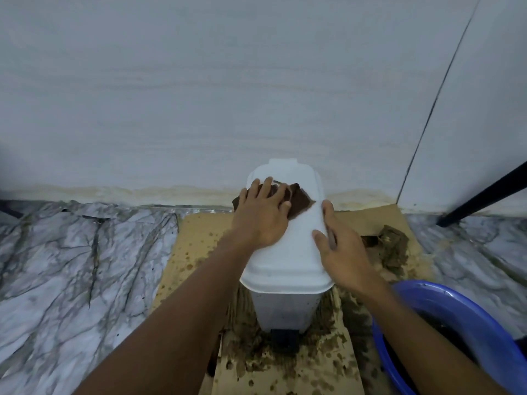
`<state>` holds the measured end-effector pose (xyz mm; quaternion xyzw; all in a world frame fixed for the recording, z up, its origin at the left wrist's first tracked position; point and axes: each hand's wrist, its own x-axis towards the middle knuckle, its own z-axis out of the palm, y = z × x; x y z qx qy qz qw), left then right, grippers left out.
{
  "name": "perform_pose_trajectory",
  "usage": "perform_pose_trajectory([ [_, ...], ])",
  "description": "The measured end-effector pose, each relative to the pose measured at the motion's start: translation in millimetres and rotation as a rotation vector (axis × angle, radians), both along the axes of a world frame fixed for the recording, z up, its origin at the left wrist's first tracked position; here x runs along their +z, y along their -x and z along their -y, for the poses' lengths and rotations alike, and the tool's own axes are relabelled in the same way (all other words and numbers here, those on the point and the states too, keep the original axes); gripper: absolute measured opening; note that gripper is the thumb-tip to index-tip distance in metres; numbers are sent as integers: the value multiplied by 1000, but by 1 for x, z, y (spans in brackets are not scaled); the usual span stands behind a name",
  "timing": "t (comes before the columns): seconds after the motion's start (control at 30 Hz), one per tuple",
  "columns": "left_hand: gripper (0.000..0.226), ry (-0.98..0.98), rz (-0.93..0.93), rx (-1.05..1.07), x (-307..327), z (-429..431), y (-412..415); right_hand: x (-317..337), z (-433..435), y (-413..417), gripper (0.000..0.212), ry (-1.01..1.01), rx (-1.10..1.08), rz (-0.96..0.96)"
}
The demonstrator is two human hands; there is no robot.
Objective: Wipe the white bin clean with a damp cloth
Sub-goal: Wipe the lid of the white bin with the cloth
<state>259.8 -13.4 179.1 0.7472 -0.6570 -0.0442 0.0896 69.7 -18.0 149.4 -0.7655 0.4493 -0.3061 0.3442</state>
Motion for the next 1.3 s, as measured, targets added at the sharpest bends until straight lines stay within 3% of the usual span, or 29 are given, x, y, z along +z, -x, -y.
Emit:
perform_pose_trajectory([
  [0.13,54,5,93,-144,0,-7,10,-8,-4,-1,74,15,-97,80],
  [0.37,53,-24,109,-61,6,67,14,-12,0,2,71,-4,-107,162],
  [0.63,58,28,40,-134,-3,-41,13,-6,-7,1,64,-36,-63,204],
  [0.8,53,212,4,-204,-24,-107,25,-7,-9,5,58,-39,-26,162],
  [0.9,48,303,-80,-301,-37,-127,11,-6,-8,6,58,-38,9,128],
  [1.03,48,331,-213,-272,-40,-129,-10,-6,-6,6,57,-34,39,89],
  [1.23,49,317,5,-278,-33,-106,23,-8,-4,8,56,-16,48,75],
  [1.3,52,286,-18,-254,-28,-99,23,-8,-5,8,56,-19,59,86],
])
